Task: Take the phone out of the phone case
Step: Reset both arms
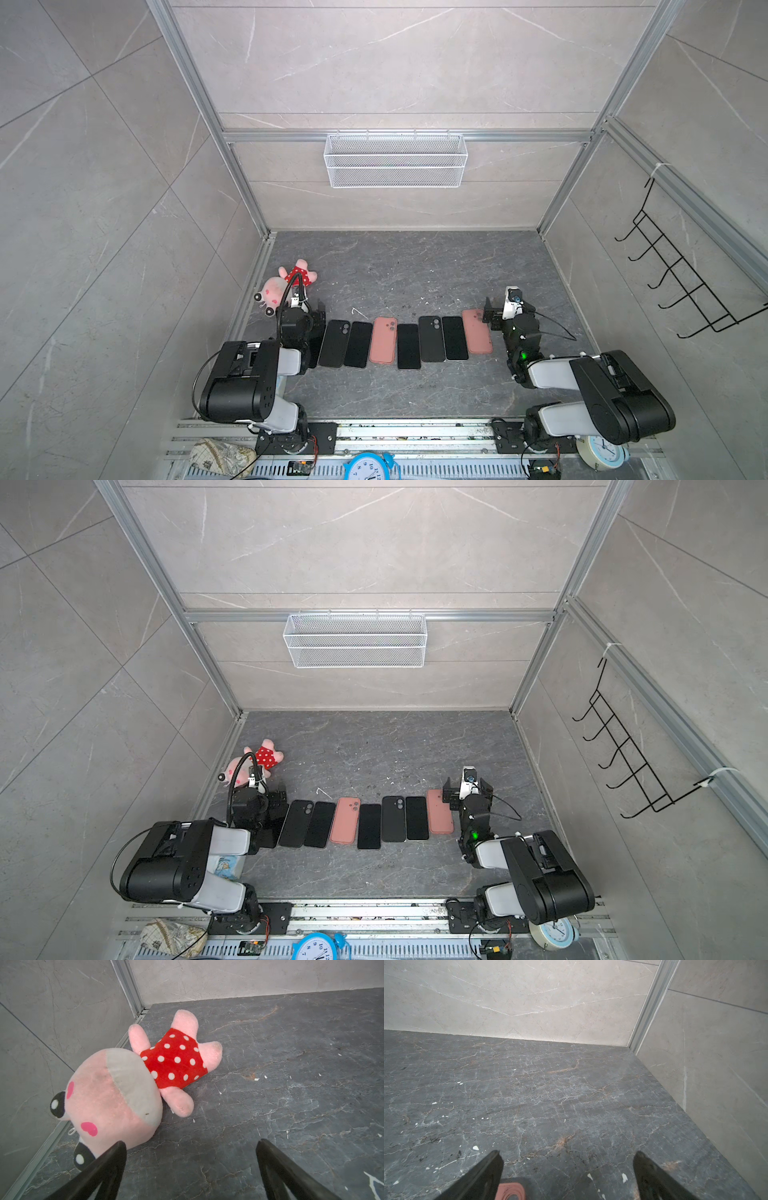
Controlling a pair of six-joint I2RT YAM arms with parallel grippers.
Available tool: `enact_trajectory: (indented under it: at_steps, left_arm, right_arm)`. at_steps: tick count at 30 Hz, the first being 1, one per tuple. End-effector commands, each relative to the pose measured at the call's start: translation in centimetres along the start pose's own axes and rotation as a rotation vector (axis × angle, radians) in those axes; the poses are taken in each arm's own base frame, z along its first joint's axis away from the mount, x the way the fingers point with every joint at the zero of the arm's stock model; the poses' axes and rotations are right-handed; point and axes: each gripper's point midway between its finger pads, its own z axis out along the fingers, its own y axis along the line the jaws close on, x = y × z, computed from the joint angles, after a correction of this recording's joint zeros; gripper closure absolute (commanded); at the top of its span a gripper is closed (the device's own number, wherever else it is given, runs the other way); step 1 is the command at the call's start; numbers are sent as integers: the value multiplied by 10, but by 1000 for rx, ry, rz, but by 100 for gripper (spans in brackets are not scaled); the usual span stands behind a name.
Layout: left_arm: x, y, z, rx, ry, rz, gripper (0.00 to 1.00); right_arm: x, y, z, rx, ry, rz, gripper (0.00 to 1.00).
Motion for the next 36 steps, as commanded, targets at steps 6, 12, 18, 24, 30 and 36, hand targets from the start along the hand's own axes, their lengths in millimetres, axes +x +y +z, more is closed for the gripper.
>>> enact_trajectory:
  at_steps: [6, 12, 18, 24, 30, 36]
  left_arm:
    - [-10, 7, 13, 32, 33, -95, 0]
    - [-10, 8, 13, 40, 32, -102, 1]
    - [-9, 9, 14, 42, 33, -107, 1]
    - [-10, 9, 14, 41, 32, -107, 0]
    - [-10, 10, 14, 36, 35, -107, 0]
    - [-9, 10, 13, 36, 35, -105, 0]
  right_arm:
    - [1, -5, 22, 14, 21, 72, 0]
    - [3, -12, 28, 22, 47, 101, 0]
    - [6, -23, 35, 58, 82, 139, 0]
    - [6, -24, 36, 62, 82, 134, 0]
    - [5, -24, 35, 66, 80, 128, 0]
    - [5, -24, 35, 66, 80, 130, 0]
